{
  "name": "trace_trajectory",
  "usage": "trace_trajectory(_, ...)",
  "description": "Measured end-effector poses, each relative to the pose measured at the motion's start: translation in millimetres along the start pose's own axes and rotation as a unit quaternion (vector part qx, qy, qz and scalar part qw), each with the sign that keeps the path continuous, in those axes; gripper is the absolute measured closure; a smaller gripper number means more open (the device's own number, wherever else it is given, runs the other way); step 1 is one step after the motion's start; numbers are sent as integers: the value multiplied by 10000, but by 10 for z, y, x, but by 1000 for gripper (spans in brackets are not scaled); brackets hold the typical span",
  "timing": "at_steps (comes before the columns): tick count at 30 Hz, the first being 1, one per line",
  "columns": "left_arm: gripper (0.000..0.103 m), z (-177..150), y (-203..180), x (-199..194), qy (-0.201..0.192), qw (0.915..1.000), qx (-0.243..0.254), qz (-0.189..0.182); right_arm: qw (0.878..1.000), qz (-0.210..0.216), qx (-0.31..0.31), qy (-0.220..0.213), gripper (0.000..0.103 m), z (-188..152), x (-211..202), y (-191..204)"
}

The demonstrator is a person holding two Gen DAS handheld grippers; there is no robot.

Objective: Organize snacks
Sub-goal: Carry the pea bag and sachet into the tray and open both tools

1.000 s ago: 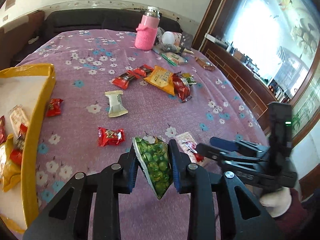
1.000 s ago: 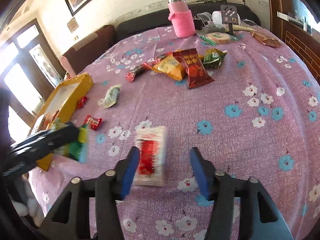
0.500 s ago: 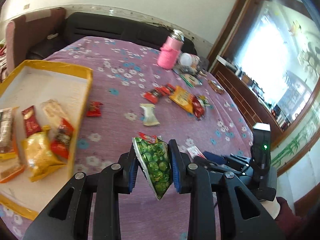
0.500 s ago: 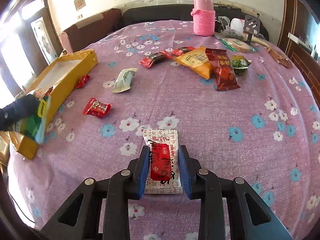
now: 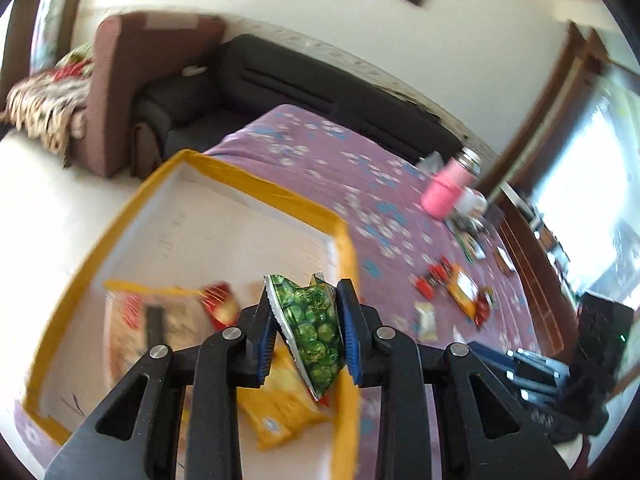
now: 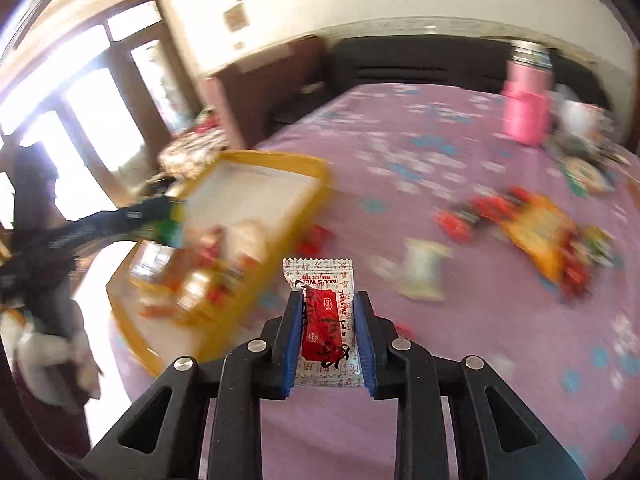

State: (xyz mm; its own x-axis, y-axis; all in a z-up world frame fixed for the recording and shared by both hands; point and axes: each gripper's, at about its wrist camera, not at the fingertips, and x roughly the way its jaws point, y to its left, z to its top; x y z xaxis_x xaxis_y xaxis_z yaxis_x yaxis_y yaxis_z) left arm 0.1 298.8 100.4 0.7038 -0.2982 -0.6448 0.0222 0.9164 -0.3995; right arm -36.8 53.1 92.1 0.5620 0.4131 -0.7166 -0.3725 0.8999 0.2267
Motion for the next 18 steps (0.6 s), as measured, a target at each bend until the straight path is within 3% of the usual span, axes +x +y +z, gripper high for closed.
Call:
trace_trajectory(6,77,211,525,293,294,9968,-742,87,9972,499,-414,370,78,414,708,674)
trace_trajectory(13,75,125,868,400,448,9897,-1326,-302,9958,308,-478,721,76,534,1372,880)
trace_trajectory(15,66,104,907,364,415,9888,-1368,-437,9959,294,-413,746,72,553,1460,875)
trace_trajectory(17,47,93,901,295,323,9879,-1370,-651,9965,334,-320,703,71,559,1460,864)
trace_trajectory(18,46,108,912,260,275,9868,-1386,-785,9965,372,-305,682,71,560,1453,862)
